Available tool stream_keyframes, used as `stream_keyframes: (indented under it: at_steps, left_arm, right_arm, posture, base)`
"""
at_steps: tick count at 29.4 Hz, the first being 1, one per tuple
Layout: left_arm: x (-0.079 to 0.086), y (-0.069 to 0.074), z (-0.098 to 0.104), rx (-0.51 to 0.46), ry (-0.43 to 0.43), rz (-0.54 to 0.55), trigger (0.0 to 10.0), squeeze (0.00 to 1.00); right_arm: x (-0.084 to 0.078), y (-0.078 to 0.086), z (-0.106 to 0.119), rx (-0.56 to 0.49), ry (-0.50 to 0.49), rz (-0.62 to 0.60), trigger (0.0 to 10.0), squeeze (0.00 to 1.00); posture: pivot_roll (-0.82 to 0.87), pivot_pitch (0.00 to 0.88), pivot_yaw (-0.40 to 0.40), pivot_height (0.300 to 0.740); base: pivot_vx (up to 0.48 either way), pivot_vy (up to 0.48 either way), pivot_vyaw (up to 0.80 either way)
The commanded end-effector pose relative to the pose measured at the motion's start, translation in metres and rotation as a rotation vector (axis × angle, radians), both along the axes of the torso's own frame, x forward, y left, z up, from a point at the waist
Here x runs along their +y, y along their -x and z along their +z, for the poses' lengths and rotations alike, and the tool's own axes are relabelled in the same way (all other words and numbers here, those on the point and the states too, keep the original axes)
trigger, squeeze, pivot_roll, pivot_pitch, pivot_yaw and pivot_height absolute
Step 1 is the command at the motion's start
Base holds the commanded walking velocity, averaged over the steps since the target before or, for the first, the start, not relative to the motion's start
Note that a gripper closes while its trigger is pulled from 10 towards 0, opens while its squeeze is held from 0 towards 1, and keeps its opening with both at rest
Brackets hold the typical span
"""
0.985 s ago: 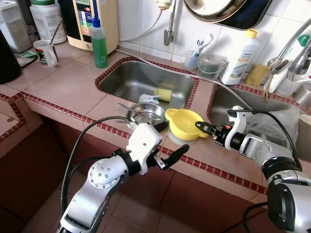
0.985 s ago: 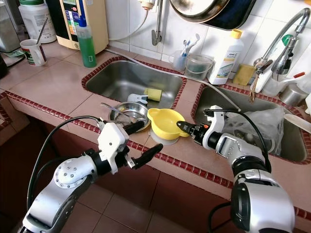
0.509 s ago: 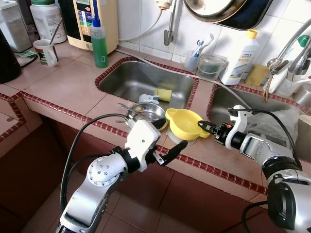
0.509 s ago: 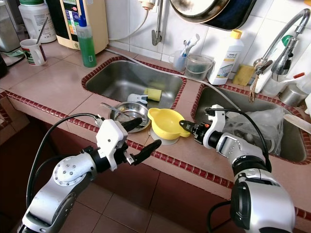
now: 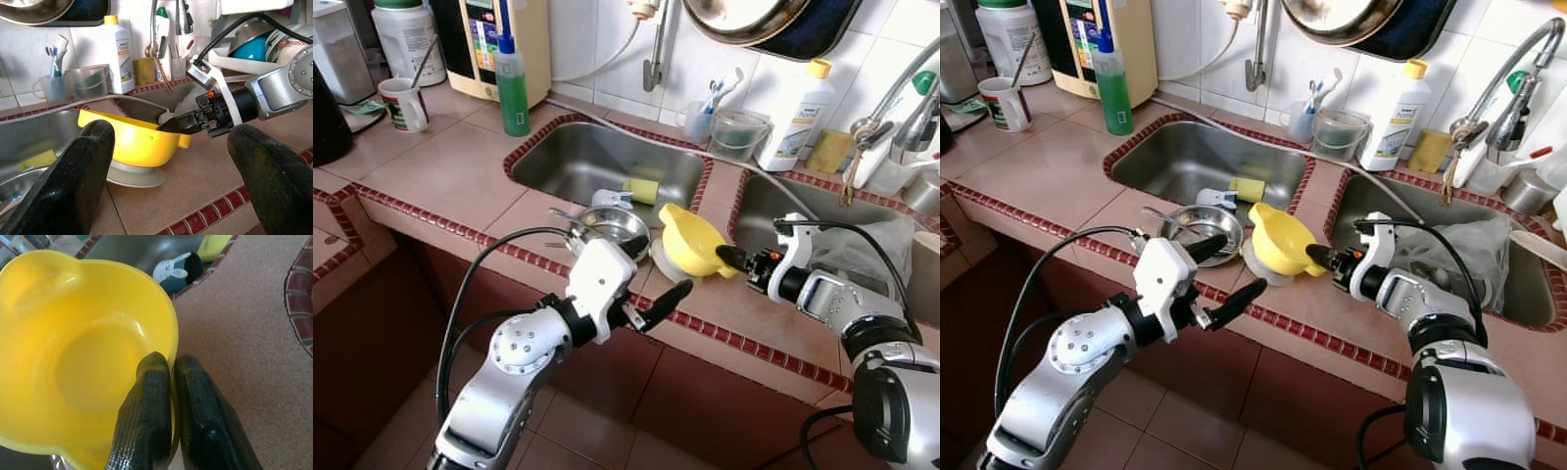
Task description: Kitchen organization
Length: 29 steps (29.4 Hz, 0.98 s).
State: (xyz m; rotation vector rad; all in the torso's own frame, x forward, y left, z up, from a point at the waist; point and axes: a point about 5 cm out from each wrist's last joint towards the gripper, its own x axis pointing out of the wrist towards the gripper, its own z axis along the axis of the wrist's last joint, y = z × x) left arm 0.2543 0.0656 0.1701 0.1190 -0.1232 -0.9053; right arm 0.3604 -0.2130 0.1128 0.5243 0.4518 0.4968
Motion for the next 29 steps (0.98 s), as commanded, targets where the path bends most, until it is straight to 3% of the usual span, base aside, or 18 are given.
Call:
stream_keyframes:
  at_steps: [1,13,19,21,29]
  left_arm:
    - [-0.001,0.001,0.005,-0.015,0.01,-0.002,10.0,0.0]
    - [0.005,-0.004,0.007,-0.006,0.029,0.017,10.0,0.0]
    - [0.022,-0.017,0.011,0.031,0.084,0.077,10.0,0.0]
    - [0.033,-0.025,0.014,0.048,0.126,0.142,10.0,0.0]
    - [0.065,-0.048,0.021,0.01,0.147,0.334,10.0,0.0]
  right_arm:
    - [-0.003,-0.006,0.013,-0.052,-0.027,-0.012,0.0,0.0]
    - [-0.004,-0.012,0.036,-0.143,-0.082,0.009,0.0,0.0]
    - [-0.005,-0.022,0.068,-0.318,-0.167,-0.08,0.0,0.0]
    - [-0.002,-0.023,0.077,-0.408,-0.145,-0.111,0.0,0.0]
    - [0.004,-0.017,0.095,-0.61,-0.063,-0.274,0.0,0.0]
  posture:
    - [0.15,0.0,-0.133,0.74]
    - [0.15,0.0,-0.128,0.74]
    - [0.15,0.0,-0.125,0.74]
    - [0.15,0.0,-0.125,0.74]
    - [0.15,0.0,-0.118,0.74]
  base:
    - [0.0,0.0,0.0]
    - [0.0,0.0,0.0]
    - [0.0,0.0,0.0]
    - [0.0,0.0,0.0]
    - [0.0,0.0,0.0]
